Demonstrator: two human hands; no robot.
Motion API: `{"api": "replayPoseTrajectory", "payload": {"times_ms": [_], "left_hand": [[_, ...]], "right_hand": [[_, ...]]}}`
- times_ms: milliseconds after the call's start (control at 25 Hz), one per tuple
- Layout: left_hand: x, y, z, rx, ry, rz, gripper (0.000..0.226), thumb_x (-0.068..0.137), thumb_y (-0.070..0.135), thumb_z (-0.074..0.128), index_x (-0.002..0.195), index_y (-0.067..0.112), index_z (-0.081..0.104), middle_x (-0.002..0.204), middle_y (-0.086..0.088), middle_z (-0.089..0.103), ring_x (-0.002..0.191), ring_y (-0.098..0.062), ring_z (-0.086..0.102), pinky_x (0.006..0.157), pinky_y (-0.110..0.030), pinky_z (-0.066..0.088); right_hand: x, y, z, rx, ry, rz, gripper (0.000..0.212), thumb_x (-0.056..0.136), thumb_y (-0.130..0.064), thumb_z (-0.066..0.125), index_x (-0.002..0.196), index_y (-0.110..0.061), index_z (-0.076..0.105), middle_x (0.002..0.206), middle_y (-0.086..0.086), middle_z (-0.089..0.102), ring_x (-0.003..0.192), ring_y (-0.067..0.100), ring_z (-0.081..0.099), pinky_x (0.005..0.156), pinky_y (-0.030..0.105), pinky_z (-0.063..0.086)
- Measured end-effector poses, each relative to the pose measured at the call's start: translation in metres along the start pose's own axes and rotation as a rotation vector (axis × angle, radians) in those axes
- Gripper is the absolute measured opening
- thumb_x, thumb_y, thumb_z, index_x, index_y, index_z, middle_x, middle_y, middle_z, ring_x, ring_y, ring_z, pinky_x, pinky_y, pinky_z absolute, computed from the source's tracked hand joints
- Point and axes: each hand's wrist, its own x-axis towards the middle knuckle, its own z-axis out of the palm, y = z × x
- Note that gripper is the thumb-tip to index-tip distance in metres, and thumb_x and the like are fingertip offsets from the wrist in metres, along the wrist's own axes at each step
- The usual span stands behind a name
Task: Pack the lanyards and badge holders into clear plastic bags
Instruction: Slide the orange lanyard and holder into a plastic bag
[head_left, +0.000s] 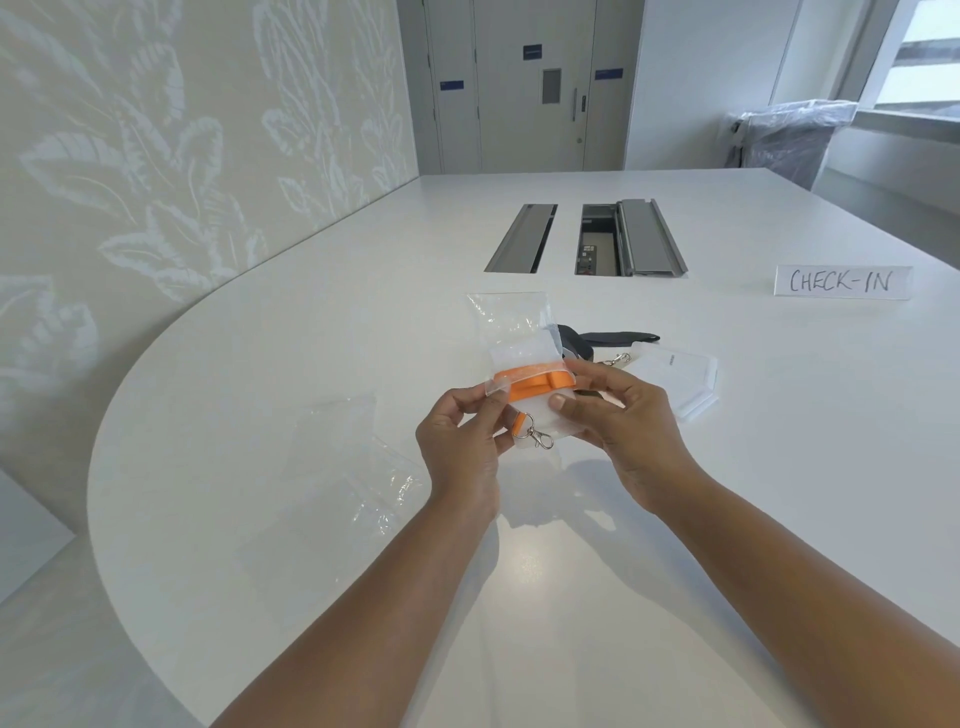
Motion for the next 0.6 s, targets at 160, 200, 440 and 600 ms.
{"api": "replayPoseTrajectory", "payload": {"times_ms": [160,200,440,600], "left_hand": [[0.0018,-0.0015,-0.0006,-0.011,0.031,0.004,0.010,0.083,0.002,0.075,0.078,0.006,0.067,0.073,-0.007,0.054,0.048,-0.018,0.058,0.055,-0.030,0.057],[0.0018,-0.0017,-0.0006,-0.001,0.043,0.017,0.011,0.083,0.004,0.076,0.078,0.005,0.066,0.074,-0.006,0.055,0.048,-0.017,0.060,0.055,-0.031,0.057],[0.0049,-0.0053,-0.0012,0.184,0.151,0.126,0.027,0.083,0.017,0.078,0.072,0.009,0.055,0.058,0.010,0.059,0.051,-0.014,0.064,0.054,-0.027,0.053],[0.0063,-0.0064,-0.0020,0.230,0.096,0.105,0.022,0.087,0.013,0.072,0.074,0.014,0.055,0.084,0.007,0.069,0.066,-0.009,0.068,0.067,-0.043,0.059]], "right_hand": [[0.0025,-0.0046,-0.0047,0.002,-0.104,-0.022,0.040,0.081,0.000,0.073,0.119,-0.011,0.068,0.101,0.001,0.077,0.098,0.023,0.072,0.085,0.038,0.059],[0.0022,-0.0064,-0.0060,-0.004,-0.148,-0.031,0.043,0.079,0.000,0.074,0.120,-0.013,0.068,0.105,0.002,0.077,0.099,0.021,0.073,0.085,0.036,0.059],[0.0003,-0.0086,-0.0071,-0.276,-0.280,-0.126,0.083,0.056,-0.008,0.087,0.134,-0.019,0.059,0.128,-0.003,0.067,0.108,0.016,0.070,0.091,0.041,0.058],[-0.0019,-0.0060,-0.0045,-0.311,-0.217,-0.220,0.062,0.063,-0.011,0.087,0.116,-0.037,0.068,0.108,-0.001,0.074,0.092,0.019,0.073,0.093,0.047,0.057]]}}
